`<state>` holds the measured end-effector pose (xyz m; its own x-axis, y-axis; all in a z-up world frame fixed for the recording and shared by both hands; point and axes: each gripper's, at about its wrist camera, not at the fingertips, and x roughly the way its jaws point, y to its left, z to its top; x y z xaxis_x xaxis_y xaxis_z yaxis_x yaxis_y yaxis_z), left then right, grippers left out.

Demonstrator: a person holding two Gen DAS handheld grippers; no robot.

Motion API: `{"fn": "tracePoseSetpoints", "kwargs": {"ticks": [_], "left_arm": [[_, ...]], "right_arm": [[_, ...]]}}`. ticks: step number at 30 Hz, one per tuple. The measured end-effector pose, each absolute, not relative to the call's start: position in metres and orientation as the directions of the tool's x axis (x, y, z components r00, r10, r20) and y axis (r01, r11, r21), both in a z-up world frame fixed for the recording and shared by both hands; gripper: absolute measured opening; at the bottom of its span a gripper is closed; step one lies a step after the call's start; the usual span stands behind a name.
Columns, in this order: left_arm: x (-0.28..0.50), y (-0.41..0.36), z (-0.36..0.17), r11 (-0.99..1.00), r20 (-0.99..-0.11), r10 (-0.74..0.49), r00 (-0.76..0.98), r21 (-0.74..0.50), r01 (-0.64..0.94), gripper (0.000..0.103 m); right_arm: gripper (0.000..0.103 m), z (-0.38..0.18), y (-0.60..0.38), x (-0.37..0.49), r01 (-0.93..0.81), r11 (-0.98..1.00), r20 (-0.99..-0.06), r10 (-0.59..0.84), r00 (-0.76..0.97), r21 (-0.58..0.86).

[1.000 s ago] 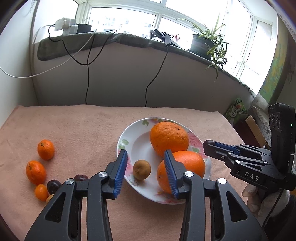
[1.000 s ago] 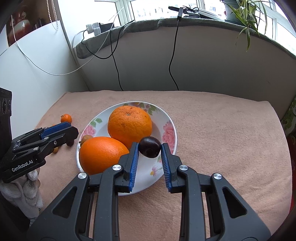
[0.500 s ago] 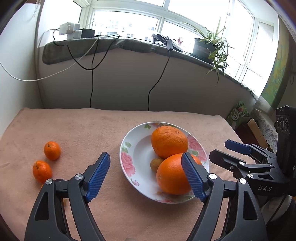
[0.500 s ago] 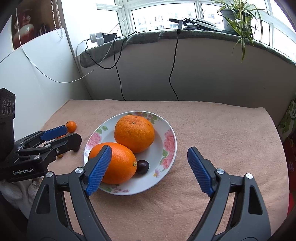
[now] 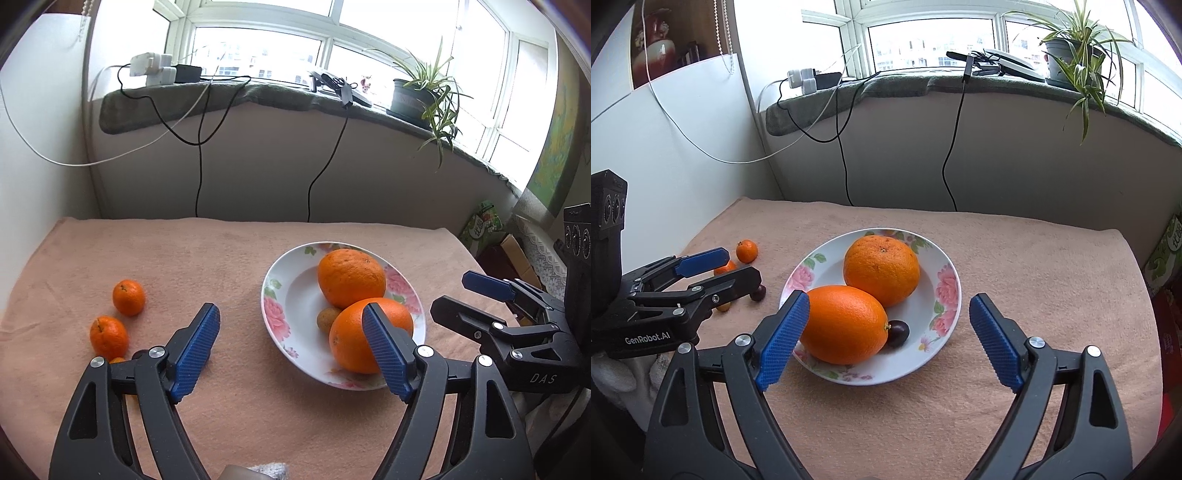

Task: Organize fruits
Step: 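Withdraw both open tools from the plate toward the loose fruits, then move the right tool to another dark cherry while the left tool approaches a tangerine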

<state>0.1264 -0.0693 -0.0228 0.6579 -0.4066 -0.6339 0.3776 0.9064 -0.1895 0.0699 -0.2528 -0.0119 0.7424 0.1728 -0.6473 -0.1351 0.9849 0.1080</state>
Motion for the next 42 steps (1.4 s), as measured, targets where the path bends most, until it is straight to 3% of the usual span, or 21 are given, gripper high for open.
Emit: {"fn": "tracePoseSetpoints", "kwargs": {"ticks": [15,22,31,42], "left_arm": [[0.122,-0.026,-0.028,0.938,-0.653,-0.342,0.676,-0.188,0.292,0.08],[0.117,0.017,-0.038,0.972,-0.686,-0.226,0.691,-0.115,0.204,0.083],[0.115,0.078,-0.054,0.991,-0.717,-0.129,0.685,-0.106,0.075,0.083],[0.124,0.106,-0.06,0.98,-0.717,-0.166,0.677,-0.198,0.03,0.081]], "right_arm": [[0.091,-0.005,-0.215,0.066,-0.214,0.973,-0.638,0.218,0.738,0.086],[0.091,-0.01,-0.184,0.071,-0.285,0.956,-0.646,0.259,0.718,0.067],[0.091,-0.023,-0.142,0.079,-0.382,0.922,-0.664,0.327,0.672,0.068],[0.091,-0.035,-0.094,0.09,-0.494,0.869,-0.691,0.377,0.617,0.033]]}}
